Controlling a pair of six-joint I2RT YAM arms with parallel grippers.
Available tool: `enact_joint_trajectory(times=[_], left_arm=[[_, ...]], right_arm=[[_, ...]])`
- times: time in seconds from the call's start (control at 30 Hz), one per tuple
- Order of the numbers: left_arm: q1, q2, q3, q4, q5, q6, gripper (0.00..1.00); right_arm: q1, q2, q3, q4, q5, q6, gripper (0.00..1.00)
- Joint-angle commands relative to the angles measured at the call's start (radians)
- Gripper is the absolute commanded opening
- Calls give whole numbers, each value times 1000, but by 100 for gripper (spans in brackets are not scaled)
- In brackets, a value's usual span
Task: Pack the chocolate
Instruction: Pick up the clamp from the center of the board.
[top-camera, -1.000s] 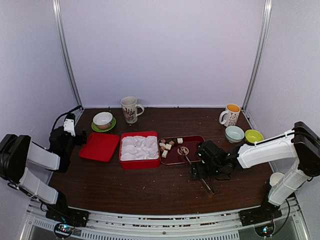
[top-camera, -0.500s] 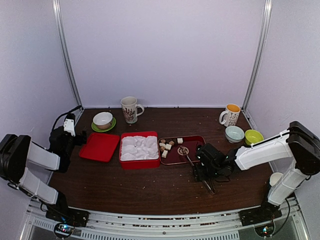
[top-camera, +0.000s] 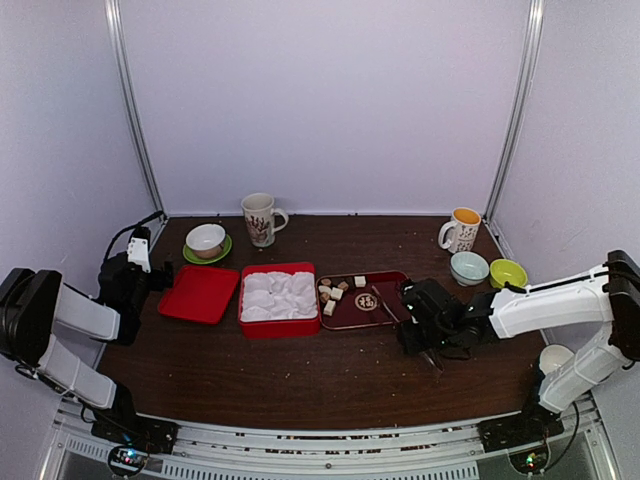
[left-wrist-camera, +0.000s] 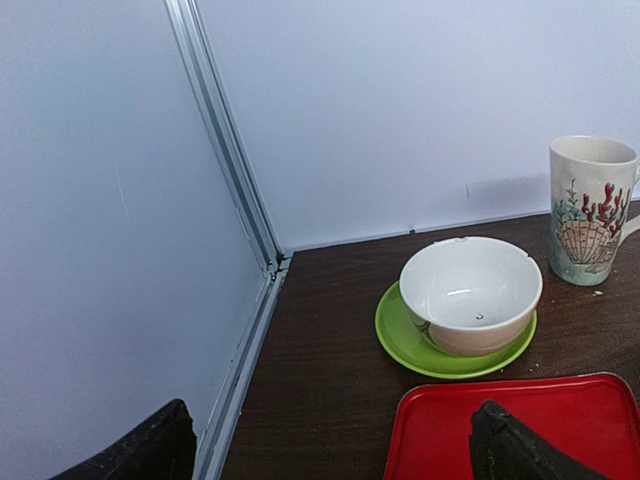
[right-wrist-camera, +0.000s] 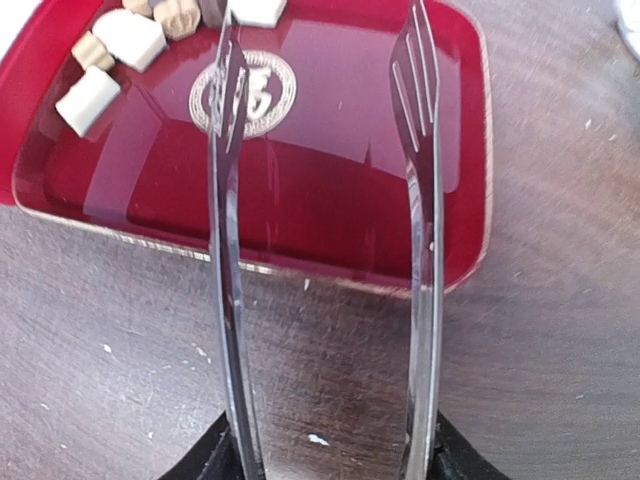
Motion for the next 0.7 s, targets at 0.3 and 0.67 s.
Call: enact_joint_trajectory(times=[0.3, 0.67], left_arm=[[7, -3, -8, 50, 10, 13, 98], [7, -3, -8, 50, 9, 13, 98]], right_arm=[[-77, -91, 196, -219, 15, -108, 51], [-86, -112, 226, -234, -4, -142, 49]])
